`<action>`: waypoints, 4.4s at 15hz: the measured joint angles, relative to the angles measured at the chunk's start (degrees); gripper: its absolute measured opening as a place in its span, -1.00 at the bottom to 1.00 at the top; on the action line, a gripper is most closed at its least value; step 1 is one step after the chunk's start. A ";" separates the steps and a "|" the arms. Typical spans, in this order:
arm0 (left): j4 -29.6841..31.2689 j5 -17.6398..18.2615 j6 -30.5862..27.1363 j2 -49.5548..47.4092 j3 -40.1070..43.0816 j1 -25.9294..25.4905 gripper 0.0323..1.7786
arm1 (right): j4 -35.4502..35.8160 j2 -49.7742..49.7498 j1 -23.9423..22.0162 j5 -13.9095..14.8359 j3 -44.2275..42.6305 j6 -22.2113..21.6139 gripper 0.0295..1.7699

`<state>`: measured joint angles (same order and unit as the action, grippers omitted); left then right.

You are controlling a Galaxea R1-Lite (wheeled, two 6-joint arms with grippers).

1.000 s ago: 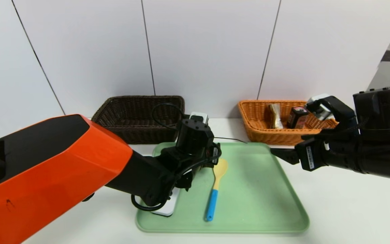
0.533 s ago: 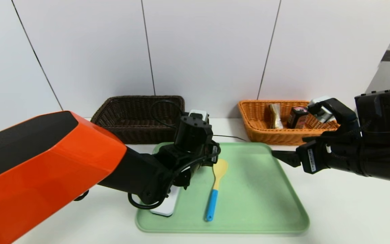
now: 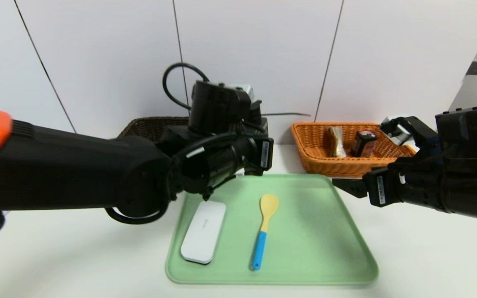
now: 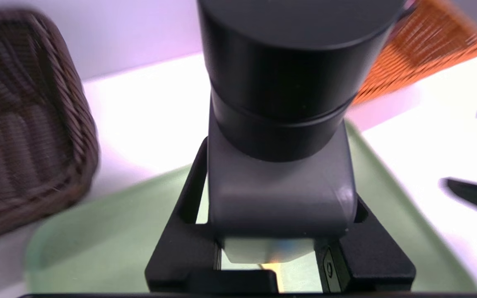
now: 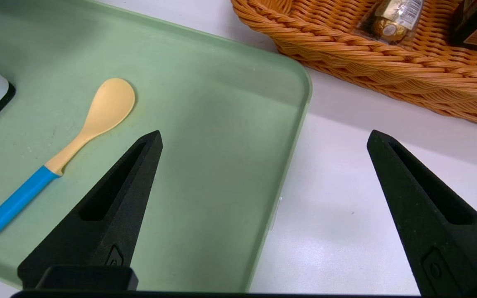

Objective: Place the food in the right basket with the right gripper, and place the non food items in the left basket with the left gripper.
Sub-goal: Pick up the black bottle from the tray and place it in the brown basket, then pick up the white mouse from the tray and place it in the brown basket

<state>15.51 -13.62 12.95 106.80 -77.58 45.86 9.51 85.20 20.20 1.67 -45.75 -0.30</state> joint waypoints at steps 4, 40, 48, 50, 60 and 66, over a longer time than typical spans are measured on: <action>-14.38 4.80 -0.20 -6.47 -9.33 -10.34 -0.34 | -0.20 0.20 -0.02 0.17 0.00 -0.13 0.93; -20.99 12.47 -5.18 1.44 -22.81 -36.91 0.72 | -0.06 4.29 0.68 0.15 0.96 -6.19 0.93; -61.67 9.94 -2.06 -9.91 -23.64 -16.63 0.84 | -6.49 3.13 1.35 3.73 -0.09 -6.28 0.93; -66.61 8.22 -0.96 -8.96 -23.55 -13.15 0.86 | -11.04 2.01 1.46 3.67 -1.24 -6.83 0.93; -71.05 8.13 4.55 2.38 -21.53 -6.73 0.90 | -13.64 -0.37 1.46 3.06 -1.43 -9.50 0.93; -70.99 12.35 7.00 5.44 -18.83 -6.23 0.90 | -13.60 -0.23 1.93 3.07 -1.00 -9.50 0.93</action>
<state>-55.48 -1.27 19.94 112.24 -96.42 39.63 -4.10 84.97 22.13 4.74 -46.75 -9.80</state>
